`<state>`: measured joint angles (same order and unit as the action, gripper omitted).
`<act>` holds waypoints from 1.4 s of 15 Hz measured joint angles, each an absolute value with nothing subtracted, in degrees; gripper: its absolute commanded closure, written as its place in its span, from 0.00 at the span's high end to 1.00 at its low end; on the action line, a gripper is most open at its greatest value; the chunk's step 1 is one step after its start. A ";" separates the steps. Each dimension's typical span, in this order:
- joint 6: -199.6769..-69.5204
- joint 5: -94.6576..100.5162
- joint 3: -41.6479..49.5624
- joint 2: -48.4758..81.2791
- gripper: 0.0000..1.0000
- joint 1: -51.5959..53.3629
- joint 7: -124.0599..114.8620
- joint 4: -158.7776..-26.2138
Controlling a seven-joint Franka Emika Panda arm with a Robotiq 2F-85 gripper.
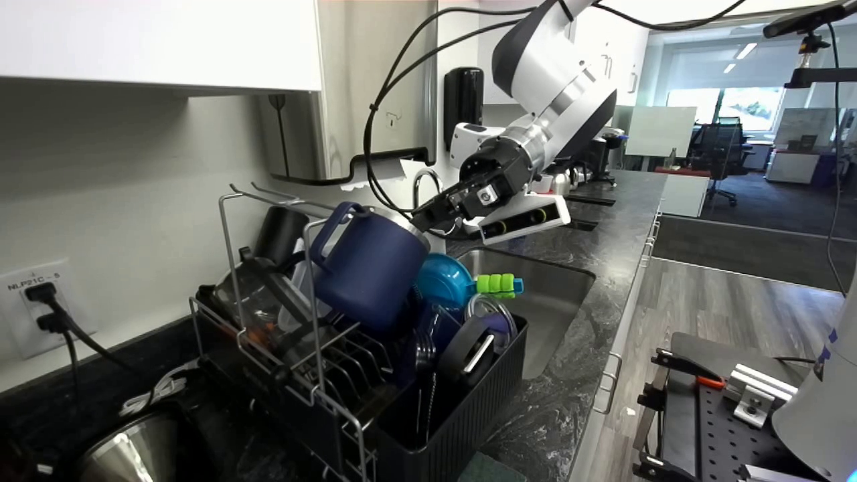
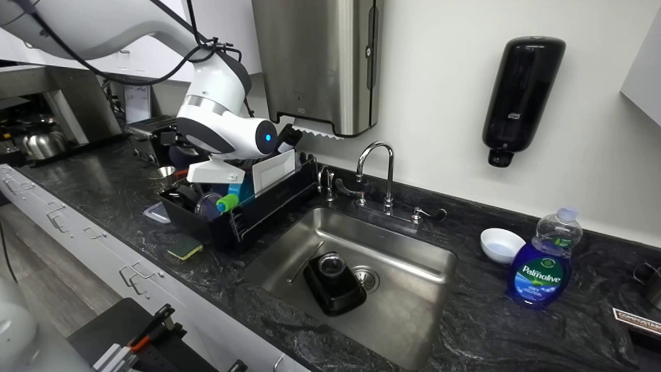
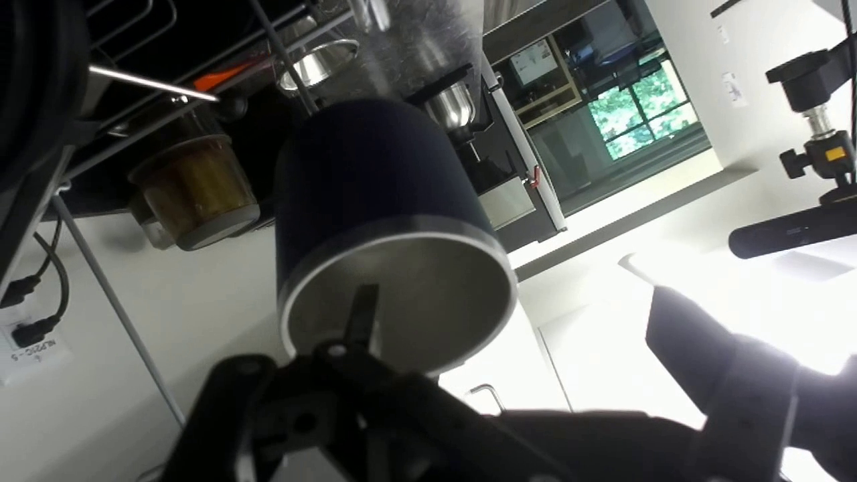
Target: Pick up the blue cup from the sink and hang it on the dish rack.
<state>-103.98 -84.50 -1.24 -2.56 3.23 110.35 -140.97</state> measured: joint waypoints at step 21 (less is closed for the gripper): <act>-120.12 -78.79 2.33 -19.16 1.00 -3.17 112.09 -144.43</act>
